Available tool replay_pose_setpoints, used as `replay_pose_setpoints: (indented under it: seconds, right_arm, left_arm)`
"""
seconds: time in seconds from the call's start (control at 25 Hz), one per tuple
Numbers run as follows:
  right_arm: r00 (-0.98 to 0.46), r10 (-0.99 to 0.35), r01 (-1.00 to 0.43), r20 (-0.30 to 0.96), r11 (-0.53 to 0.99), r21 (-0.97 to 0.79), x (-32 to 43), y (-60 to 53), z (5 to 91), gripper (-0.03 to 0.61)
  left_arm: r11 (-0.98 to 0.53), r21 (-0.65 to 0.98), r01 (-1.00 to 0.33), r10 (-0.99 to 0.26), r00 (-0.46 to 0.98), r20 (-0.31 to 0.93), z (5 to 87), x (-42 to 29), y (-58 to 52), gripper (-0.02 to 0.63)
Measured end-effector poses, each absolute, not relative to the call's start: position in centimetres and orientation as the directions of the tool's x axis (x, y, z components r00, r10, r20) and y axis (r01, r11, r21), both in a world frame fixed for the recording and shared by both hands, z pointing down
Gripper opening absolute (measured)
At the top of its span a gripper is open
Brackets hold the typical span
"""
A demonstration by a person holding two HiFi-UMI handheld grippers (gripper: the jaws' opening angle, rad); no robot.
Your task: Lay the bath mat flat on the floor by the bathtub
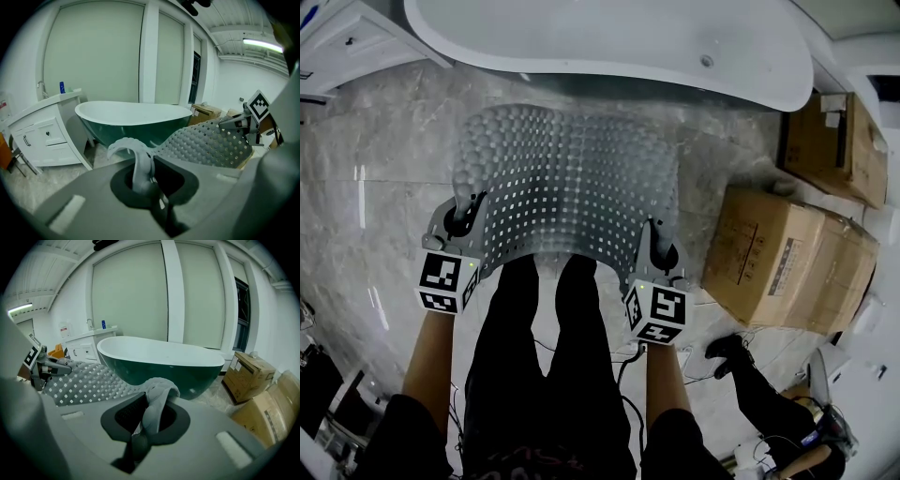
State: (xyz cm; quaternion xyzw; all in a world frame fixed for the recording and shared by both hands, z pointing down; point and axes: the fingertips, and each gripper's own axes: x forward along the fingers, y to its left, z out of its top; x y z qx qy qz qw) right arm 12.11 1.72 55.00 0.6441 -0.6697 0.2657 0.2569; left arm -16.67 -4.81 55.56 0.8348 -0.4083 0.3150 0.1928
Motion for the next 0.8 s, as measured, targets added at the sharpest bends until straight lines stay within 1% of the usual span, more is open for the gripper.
replay_pose_setpoints:
  seconds: [0.36,0.8]
  right_arm:
    - [-0.057,-0.708,-0.998,0.704,0.046,-0.035,11.5,-0.2,59.8,0.052]
    - [-0.054,-0.712,-0.997,0.7,0.072,-0.003,11.3,1.3,52.1,0.052]
  left_arm:
    - [-0.586,0.064,-0.808,-0.554,0.457,0.696,60.8,-17.1,-6.5,0.02]
    - [-0.593,0.072,-0.802,-0.559,0.475,0.68,54.2,-17.1,-4.8,0.02]
